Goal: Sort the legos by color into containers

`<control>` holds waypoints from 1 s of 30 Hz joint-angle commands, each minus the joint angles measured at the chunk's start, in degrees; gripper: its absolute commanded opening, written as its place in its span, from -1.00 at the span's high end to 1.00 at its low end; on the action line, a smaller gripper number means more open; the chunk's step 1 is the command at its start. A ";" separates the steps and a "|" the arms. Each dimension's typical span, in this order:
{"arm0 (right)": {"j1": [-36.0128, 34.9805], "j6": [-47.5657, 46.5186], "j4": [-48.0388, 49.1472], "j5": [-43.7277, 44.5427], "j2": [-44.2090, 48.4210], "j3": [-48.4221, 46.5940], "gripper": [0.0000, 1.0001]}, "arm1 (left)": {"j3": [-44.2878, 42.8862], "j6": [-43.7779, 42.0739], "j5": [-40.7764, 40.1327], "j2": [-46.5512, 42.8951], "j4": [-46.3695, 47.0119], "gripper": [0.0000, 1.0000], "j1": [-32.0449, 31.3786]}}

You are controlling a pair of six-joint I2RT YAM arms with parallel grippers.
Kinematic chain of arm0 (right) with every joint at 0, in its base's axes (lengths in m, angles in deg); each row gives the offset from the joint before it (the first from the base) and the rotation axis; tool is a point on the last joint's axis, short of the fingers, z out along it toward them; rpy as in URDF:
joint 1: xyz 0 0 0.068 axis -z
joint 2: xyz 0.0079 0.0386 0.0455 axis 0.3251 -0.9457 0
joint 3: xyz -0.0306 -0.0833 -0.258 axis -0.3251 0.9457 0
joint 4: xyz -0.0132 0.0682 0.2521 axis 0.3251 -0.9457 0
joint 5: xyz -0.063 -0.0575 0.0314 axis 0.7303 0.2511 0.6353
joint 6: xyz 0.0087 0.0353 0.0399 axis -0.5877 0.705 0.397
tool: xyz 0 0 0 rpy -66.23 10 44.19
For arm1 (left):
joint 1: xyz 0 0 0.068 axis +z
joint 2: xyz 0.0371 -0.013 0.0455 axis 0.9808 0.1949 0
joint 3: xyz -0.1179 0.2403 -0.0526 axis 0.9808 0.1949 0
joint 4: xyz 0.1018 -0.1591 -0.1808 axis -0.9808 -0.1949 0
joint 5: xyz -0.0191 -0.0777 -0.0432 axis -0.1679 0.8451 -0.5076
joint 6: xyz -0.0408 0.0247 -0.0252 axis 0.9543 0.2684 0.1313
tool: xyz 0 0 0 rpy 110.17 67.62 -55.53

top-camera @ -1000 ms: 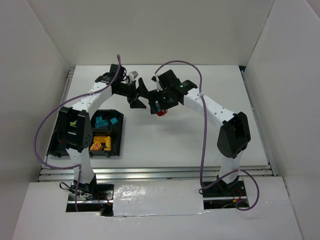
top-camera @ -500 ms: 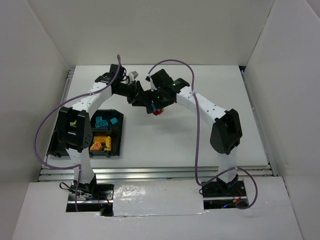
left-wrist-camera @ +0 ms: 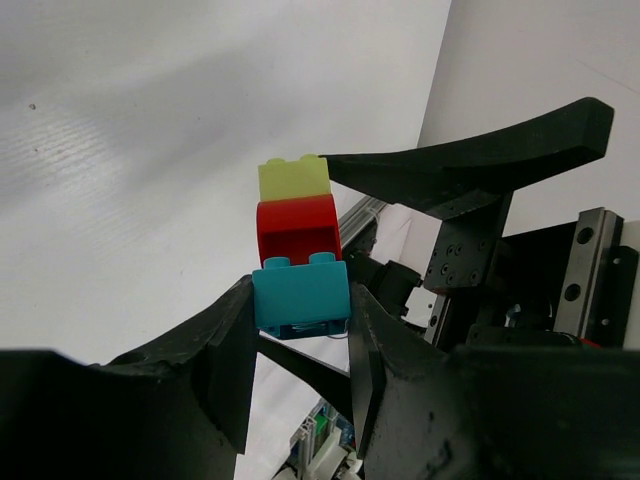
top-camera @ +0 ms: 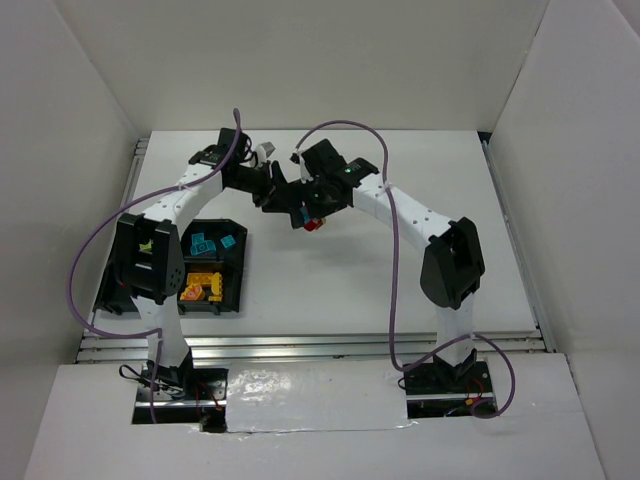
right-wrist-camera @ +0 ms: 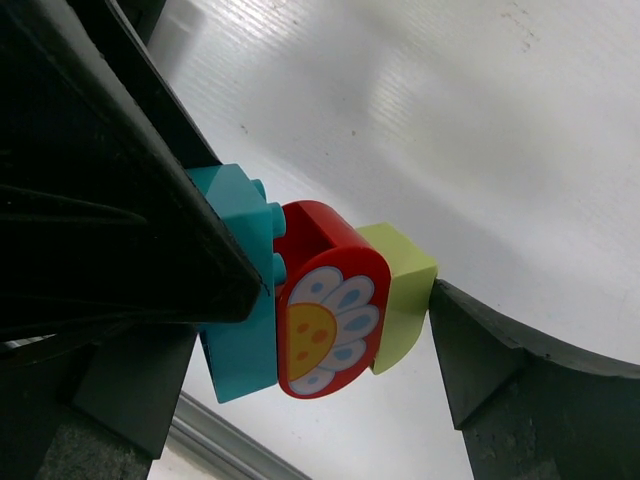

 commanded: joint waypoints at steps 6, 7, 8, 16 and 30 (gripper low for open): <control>-0.57 0.96 7.15 -12.25 9.06 7.54 -0.99 | -3.14 -0.75 1.45 -1.45 1.56 1.00 1.15; -0.57 0.96 7.50 -12.69 9.76 8.24 -0.99 | -3.32 -0.58 1.27 -1.36 1.73 1.00 1.23; -0.57 1.31 7.94 -13.13 10.81 9.64 -0.99 | -3.41 -0.23 1.18 -1.36 2.00 1.00 1.32; 0.84 3.24 8.64 -10.59 14.42 13.52 -0.99 | -4.46 1.01 1.44 -1.45 4.19 1.00 2.20; 13.74 -2.46 8.65 -30.06 20.57 18.35 -0.99 | 0.71 1.97 8.38 -3.82 18.41 1.00 3.61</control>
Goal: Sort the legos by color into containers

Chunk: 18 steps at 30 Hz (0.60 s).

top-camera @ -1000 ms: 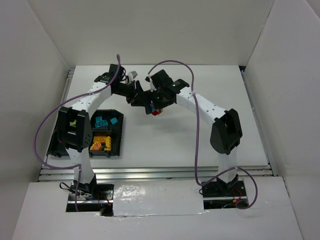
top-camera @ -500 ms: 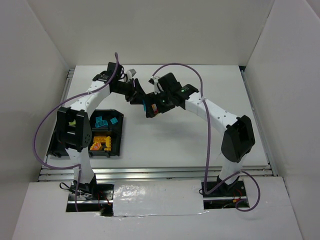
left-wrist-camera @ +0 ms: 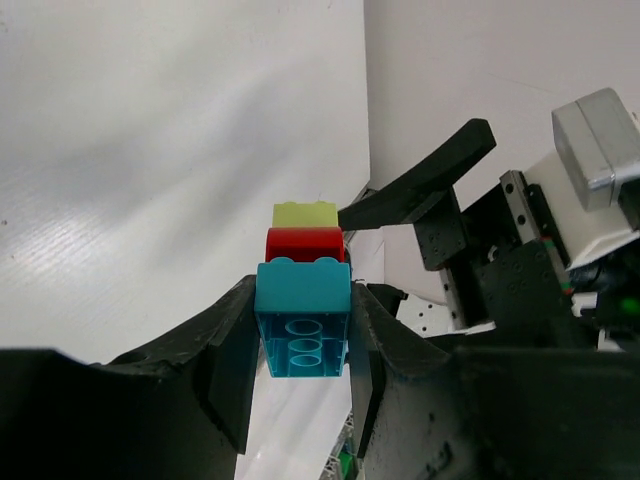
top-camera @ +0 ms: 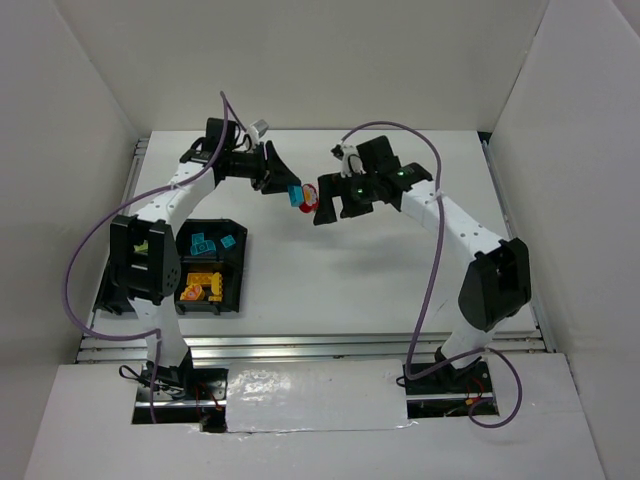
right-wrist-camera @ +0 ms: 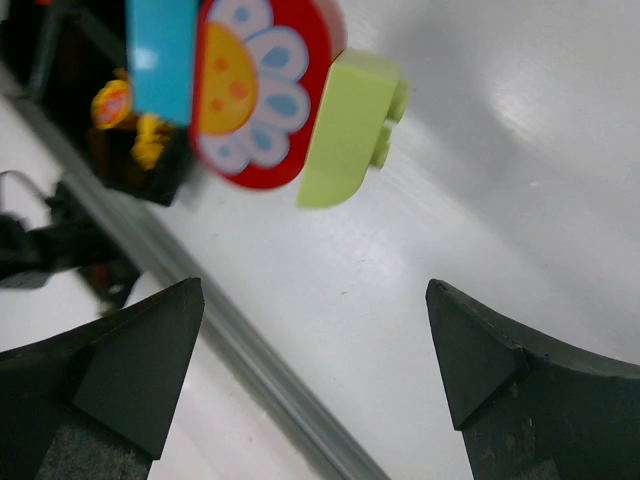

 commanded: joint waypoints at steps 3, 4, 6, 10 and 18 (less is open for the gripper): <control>9.65 0.71 6.76 -25.00 6.66 3.74 -0.99 | 4.29 0.06 7.42 -4.52 13.42 1.00 1.05; 10.90 3.79 10.37 -30.08 7.01 4.97 -0.99 | 4.65 -0.47 8.47 -4.88 14.58 1.00 0.79; 12.67 11.97 17.40 -32.15 8.06 8.39 -0.99 | 5.79 -0.91 11.63 -6.19 17.30 1.00 0.53; 13.11 20.50 29.88 -33.65 7.46 10.34 -0.99 | 10.35 5.83 17.44 -9.18 31.43 1.00 -0.70; 12.06 33.79 47.67 -37.86 6.31 15.00 -0.99 | 22.32 39.85 20.44 -9.89 83.40 1.00 -3.43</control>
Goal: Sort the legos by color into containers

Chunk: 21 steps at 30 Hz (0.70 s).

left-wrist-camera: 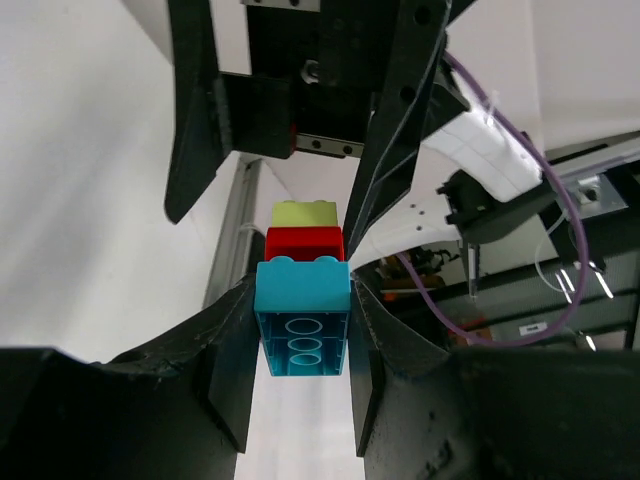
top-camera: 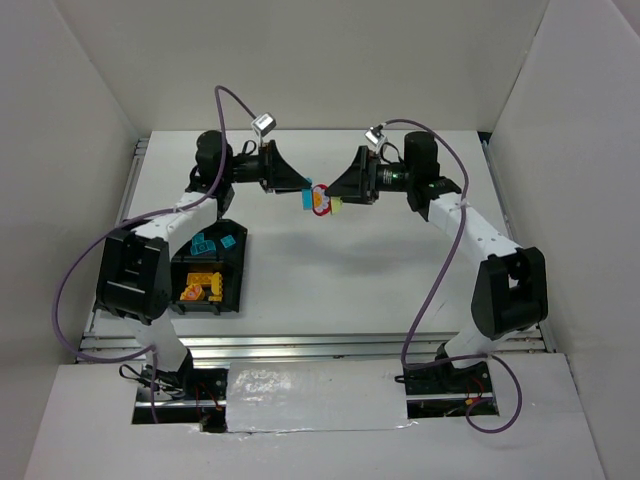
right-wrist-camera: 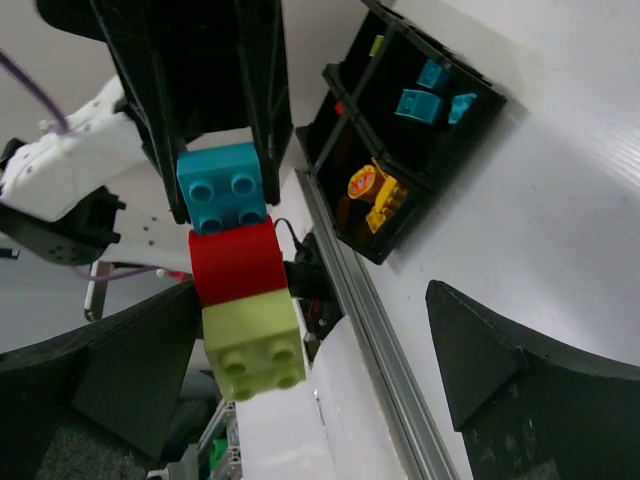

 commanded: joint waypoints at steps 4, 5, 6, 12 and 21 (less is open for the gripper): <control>-1.41 9.65 17.87 -5.90 0.30 0.75 -0.99 | 0.17 15.13 2.21 0.85 24.62 1.00 -0.74; -1.58 12.53 19.89 -6.08 0.13 1.88 -0.97 | 0.00 13.91 2.20 0.76 23.83 1.00 -0.74; -1.67 13.69 23.48 -6.51 -0.14 2.33 -0.95 | -0.18 12.94 2.03 0.67 21.39 1.00 -0.83; -3.86 17.84 28.09 -8.10 -1.99 2.51 -0.61 | -3.43 0.99 0.45 0.15 5.57 1.00 -0.83; -5.28 15.29 25.45 -10.21 -3.83 0.93 0.93 | -11.25 -18.79 -4.39 0.85 -23.98 1.00 -0.48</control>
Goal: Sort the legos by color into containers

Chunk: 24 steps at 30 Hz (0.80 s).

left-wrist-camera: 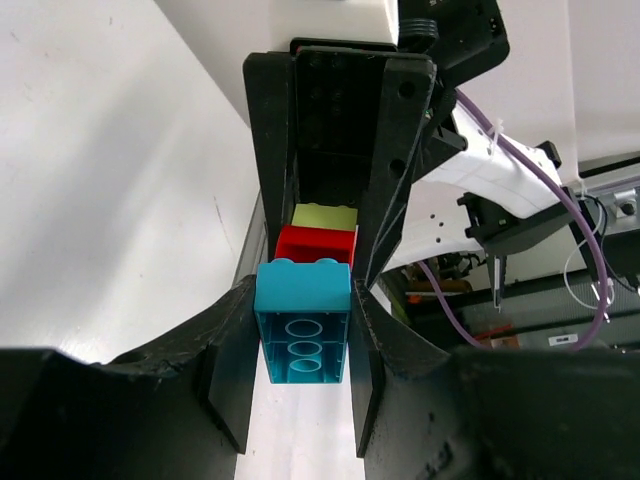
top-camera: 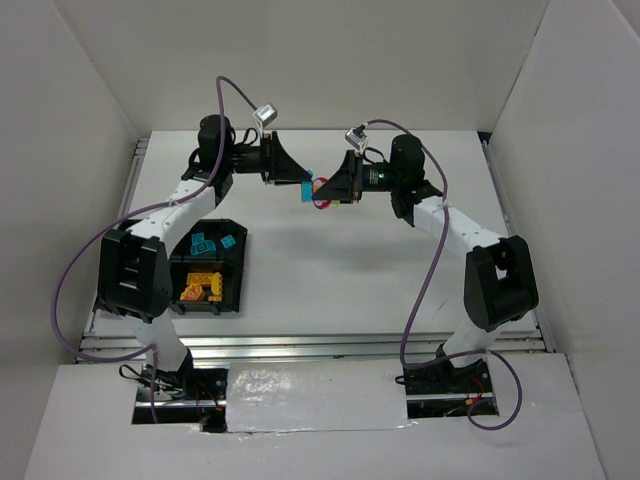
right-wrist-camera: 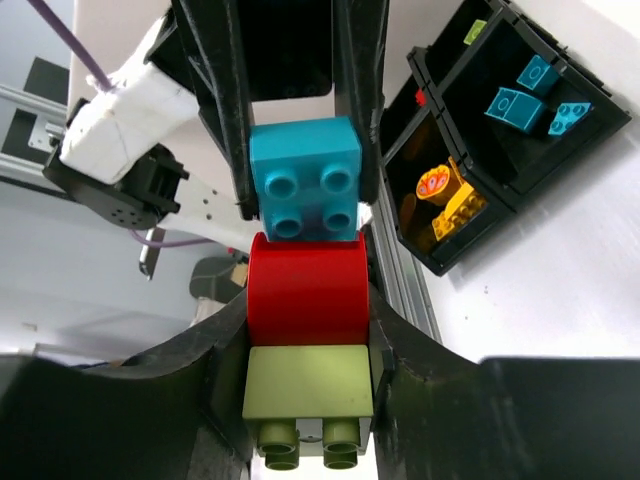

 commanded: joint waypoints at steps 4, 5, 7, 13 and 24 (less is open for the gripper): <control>0.14 -0.98 2.74 -3.63 0.06 -0.60 1.00 | -1.11 -4.36 -0.89 -0.09 -0.53 1.00 1.43; 0.50 -0.81 4.65 -4.50 0.15 -0.25 1.00 | -0.06 -1.97 -0.01 -0.26 3.88 1.00 2.30; 1.90 -0.36 6.42 -5.30 0.15 0.89 1.00 | 4.77 8.87 2.72 -0.70 15.81 1.00 3.36; 6.65 -5.44 1.62 -4.96 -0.12 1.78 1.00 | 12.60 15.75 2.20 -2.19 31.03 1.00 11.00; 7.09 -29.37 -40.23 15.68 0.94 -10.43 1.00 | -1.28 -34.39 -50.86 -5.98 -57.67 1.00 19.18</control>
